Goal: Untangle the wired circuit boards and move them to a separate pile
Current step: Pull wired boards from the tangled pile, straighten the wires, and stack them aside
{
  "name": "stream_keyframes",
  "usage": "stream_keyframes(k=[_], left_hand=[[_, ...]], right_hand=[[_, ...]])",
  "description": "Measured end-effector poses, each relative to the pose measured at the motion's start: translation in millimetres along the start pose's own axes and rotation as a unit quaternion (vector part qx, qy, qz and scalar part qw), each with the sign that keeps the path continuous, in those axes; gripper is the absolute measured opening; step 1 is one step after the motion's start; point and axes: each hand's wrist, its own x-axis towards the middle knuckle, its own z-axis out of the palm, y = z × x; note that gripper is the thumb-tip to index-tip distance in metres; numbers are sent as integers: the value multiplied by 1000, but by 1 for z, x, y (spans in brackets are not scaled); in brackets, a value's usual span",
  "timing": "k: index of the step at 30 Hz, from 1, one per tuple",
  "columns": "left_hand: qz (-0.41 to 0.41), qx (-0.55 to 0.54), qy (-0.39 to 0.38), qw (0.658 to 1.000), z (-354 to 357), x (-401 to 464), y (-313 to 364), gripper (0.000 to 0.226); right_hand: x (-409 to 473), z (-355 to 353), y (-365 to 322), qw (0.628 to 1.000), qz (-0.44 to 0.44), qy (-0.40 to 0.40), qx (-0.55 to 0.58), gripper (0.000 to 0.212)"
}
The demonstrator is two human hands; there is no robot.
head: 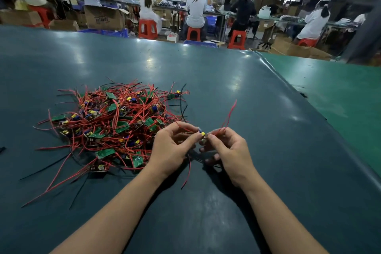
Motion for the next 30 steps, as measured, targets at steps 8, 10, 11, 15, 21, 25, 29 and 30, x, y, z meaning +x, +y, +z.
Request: stream_keyframes(k=[8,10,11,15,21,25,29,30], left_hand=[[-71,-236,82,966,13,7,10,37],[-102,-252,49,961,14,6,8,31],[-106,-237,25,965,15,5,6,27],[-115,-231,-8,966,16,4,7,20],[-144,-228,-1,963,13,7,11,13],[-180,-215,-89,956,10,5,14,8],[-196,-176,-142,954,11,0,17,10],[-195,-162,-146,956,11,0,17,10]], right_hand=[[-5,0,-11,999,1,7,41,9],[-8,0,-9,999,-8,15,38,10],[-9,0,-8,999,-17,21,34,9],[-12,4,-3,989,-108,8,-102,25],[-10,2,-6,999,-31,25,-25,22],[-9,-1,-8,997,23,24,66,20],[-12,-1,-11,998,-2,-8,55,11],[-12,-2,-11,999,-12,-3,49,11]])
